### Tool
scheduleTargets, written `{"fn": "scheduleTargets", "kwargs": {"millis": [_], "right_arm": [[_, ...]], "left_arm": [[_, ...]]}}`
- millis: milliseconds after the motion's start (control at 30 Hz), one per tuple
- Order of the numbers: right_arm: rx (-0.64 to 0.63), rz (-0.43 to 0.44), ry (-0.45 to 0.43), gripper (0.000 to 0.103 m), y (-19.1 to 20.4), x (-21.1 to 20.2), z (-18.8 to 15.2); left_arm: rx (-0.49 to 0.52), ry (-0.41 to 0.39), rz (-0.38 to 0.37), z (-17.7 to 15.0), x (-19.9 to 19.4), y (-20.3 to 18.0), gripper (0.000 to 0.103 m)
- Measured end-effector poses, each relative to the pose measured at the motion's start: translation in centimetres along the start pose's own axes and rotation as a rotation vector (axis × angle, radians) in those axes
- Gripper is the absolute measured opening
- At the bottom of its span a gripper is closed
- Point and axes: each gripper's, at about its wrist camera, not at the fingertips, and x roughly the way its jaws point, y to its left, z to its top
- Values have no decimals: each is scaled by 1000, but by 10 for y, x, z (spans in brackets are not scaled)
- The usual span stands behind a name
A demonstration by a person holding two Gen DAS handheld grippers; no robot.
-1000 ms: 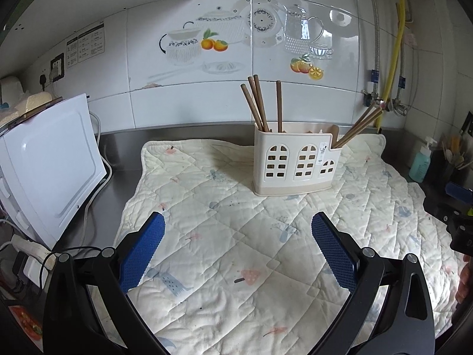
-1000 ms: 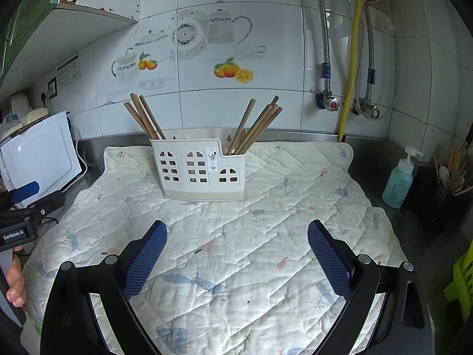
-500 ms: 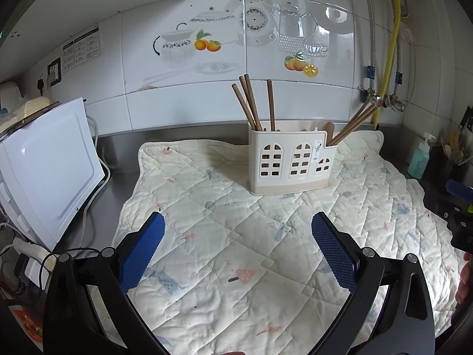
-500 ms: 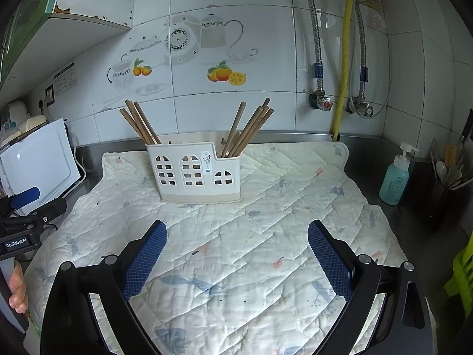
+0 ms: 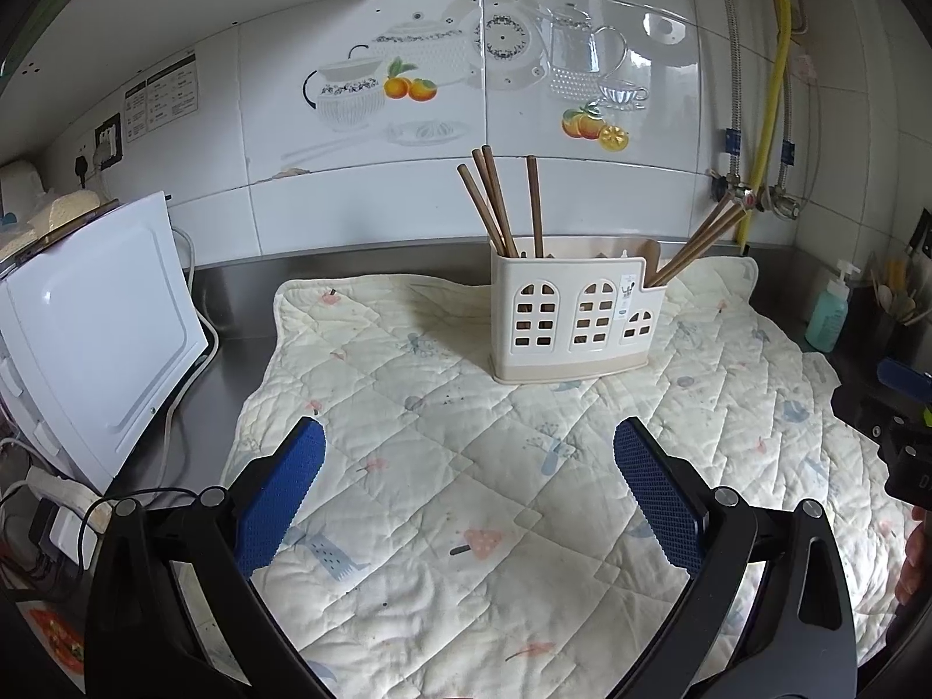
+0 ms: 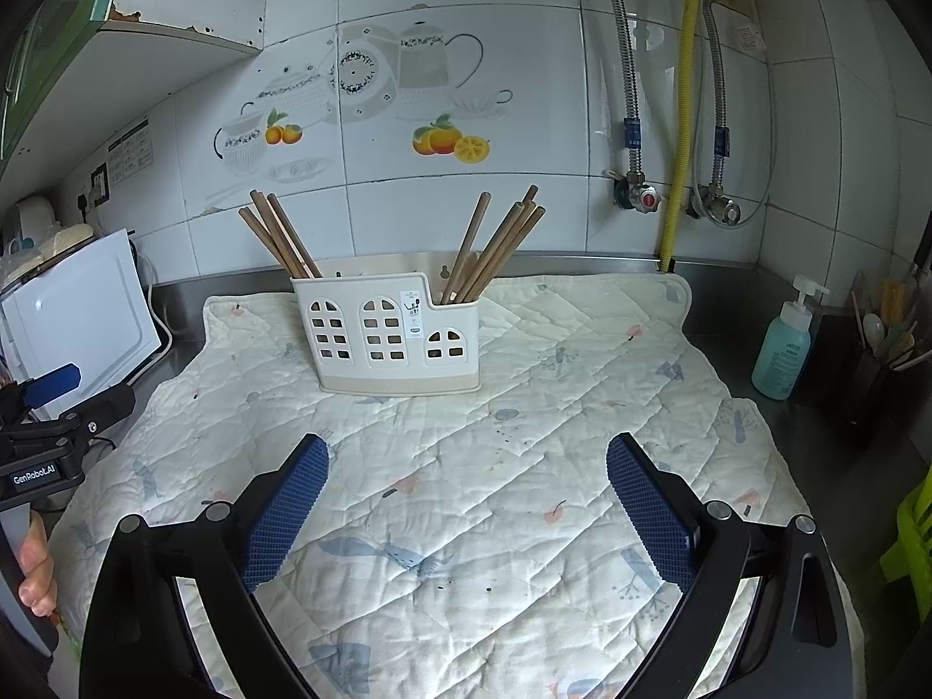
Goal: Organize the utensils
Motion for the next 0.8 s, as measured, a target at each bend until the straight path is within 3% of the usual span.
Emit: {"fn": "scheduleTargets", "kwargs": {"millis": [800], "right_arm": [[-2,4,4,93,2,1,-1]], "left_arm": [[-13,-29,11,-1,-4,1,98]]}}
